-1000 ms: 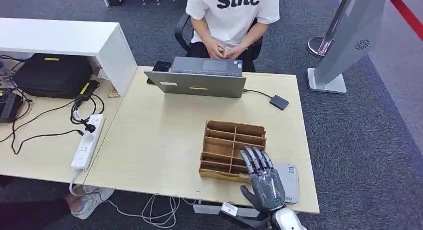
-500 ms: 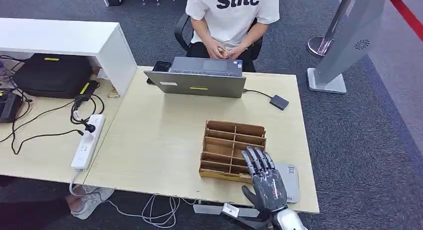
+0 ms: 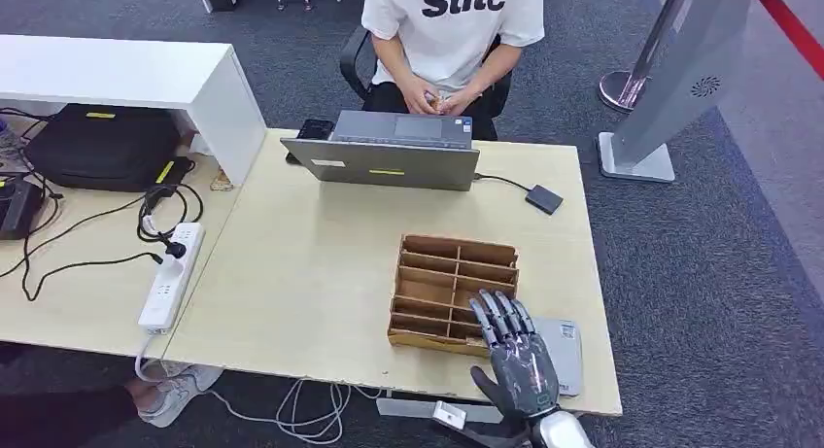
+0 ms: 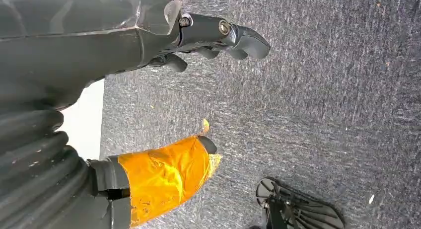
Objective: Pass the card to the sensor for recognition and then transmit it.
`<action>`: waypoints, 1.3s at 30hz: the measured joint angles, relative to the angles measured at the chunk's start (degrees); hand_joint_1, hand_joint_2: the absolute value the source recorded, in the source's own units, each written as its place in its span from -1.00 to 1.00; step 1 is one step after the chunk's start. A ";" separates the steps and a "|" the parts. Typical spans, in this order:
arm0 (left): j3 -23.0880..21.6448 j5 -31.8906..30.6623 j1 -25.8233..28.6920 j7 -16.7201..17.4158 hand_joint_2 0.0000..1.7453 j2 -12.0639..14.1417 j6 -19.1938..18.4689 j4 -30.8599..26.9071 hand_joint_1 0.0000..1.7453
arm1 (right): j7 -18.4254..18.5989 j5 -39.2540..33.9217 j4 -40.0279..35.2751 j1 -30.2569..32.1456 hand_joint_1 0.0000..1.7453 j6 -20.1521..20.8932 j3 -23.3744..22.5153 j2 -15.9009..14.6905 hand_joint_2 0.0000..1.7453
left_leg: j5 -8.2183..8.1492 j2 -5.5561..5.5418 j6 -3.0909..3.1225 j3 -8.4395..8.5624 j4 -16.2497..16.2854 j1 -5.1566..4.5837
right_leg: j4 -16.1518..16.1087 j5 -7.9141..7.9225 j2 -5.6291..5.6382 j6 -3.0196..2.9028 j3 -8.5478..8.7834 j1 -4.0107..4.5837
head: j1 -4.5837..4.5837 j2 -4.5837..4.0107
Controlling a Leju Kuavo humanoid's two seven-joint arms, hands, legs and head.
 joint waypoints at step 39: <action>0.00 -1.16 -0.01 0.00 1.00 0.37 -0.22 0.00 -1.00 | -5.49 4.56 -11.81 1.84 0.84 -0.26 -7.11 0.02 1.00 | 0.00 0.00 0.00 0.00 0.00 0.00 | 0.00 0.00 0.00 0.00 0.01 0.00 | -0.02 0.00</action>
